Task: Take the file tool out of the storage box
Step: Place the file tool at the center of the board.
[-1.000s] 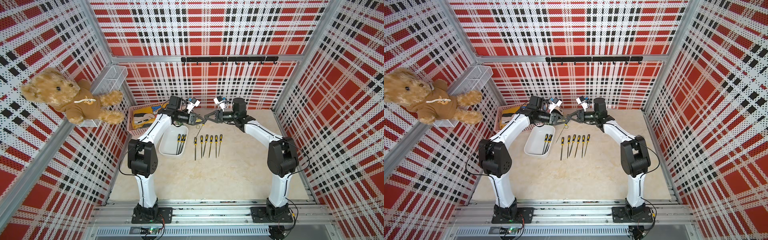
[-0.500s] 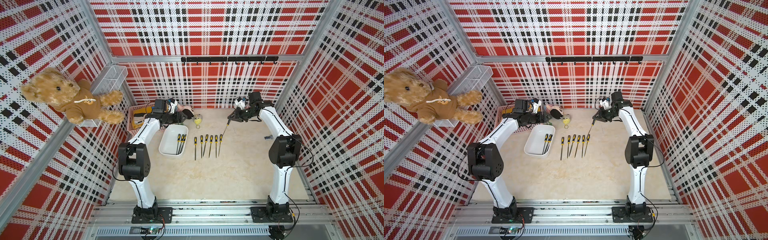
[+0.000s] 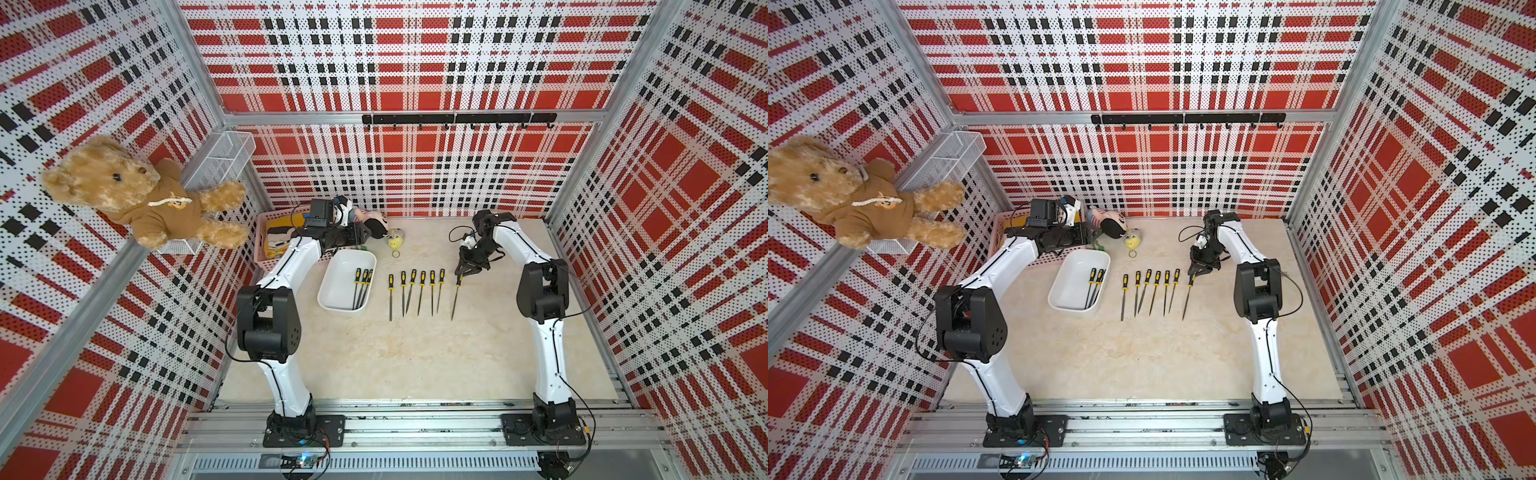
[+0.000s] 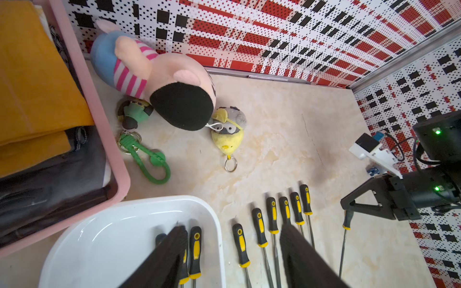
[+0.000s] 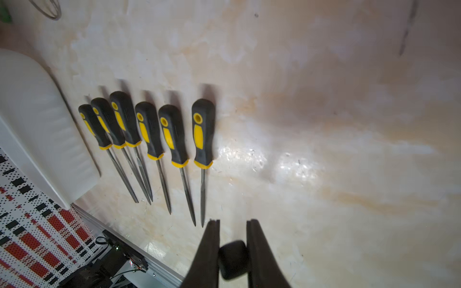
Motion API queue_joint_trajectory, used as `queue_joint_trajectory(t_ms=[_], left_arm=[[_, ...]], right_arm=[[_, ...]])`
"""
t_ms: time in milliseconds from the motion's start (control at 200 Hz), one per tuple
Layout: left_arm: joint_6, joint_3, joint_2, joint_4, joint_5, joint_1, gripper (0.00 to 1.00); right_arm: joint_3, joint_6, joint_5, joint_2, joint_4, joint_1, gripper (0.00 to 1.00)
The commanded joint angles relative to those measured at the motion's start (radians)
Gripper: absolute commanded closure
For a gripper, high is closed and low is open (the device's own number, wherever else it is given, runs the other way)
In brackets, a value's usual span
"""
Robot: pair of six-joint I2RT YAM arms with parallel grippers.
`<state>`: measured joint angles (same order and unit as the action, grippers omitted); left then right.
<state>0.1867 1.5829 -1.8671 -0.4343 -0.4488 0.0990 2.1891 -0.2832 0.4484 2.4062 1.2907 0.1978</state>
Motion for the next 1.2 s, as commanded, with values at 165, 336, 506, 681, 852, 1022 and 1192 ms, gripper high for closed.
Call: queue_joint_trajectory(t_ms=[165, 336, 506, 681, 852, 1022, 1192], left_arm=[[-0.009, -0.036, 0.013, 0.002, 0.014, 0.002, 0.35], [-0.029, -0.034, 0.007, -0.025, 0.031, 0.002, 0.35], [-0.030, -0.033, 0.000, -0.044, 0.032, 0.004, 0.35], [-0.040, -0.032, -0.013, -0.080, -0.007, 0.005, 0.35], [-0.058, -0.029, -0.023, -0.122, 0.042, 0.008, 0.35], [-0.056, -0.028, -0.042, -0.168, 0.147, 0.013, 0.36], [-0.024, -0.041, -0.079, -0.186, 0.268, 0.032, 0.42]], right_arm=[[0.052, -0.065, -0.017, 0.105, -0.066, 0.012, 0.99], [0.051, -0.078, -0.035, 0.131, -0.097, 0.012, 0.91], [0.034, -0.109, -0.057, 0.124, -0.157, 0.012, 0.77], [0.029, -0.131, -0.074, 0.113, -0.196, 0.012, 0.60], [0.014, -0.136, -0.090, 0.095, -0.212, 0.011, 0.56], [-0.026, -0.156, -0.112, 0.028, -0.254, 0.001, 0.53], [-0.141, -0.192, -0.149, -0.100, -0.371, -0.021, 0.52]])
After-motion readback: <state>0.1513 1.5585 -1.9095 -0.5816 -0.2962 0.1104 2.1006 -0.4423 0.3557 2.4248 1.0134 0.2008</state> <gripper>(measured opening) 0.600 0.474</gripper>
